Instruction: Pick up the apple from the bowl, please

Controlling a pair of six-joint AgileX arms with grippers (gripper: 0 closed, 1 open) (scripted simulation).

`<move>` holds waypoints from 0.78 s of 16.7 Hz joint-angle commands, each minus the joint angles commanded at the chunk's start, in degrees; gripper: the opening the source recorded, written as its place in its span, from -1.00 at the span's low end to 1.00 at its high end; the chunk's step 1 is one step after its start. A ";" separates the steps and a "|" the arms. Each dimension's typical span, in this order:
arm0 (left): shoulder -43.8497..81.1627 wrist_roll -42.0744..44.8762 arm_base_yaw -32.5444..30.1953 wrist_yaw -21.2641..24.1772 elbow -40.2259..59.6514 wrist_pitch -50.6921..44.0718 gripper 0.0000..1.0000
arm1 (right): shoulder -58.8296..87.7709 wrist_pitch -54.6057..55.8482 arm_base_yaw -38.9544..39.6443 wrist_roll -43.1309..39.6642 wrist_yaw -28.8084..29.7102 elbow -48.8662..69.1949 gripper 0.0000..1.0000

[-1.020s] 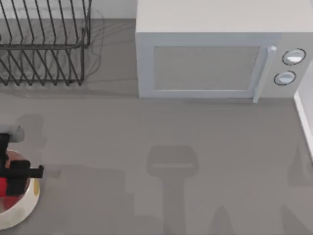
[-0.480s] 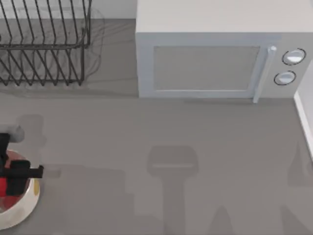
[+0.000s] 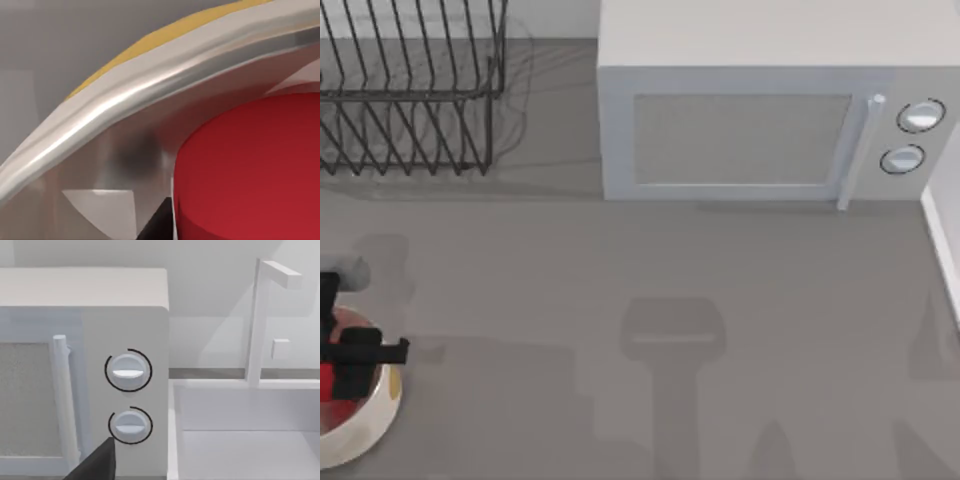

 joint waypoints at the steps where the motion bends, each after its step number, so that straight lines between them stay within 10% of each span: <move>1: 0.00 0.00 0.00 0.00 0.00 0.00 -1.00 | 0.00 0.00 0.00 0.00 0.00 0.00 1.00; 13: -1.60 0.76 -0.02 -0.37 5.53 -5.22 -1.00 | 0.00 0.00 0.00 0.00 0.00 0.00 1.00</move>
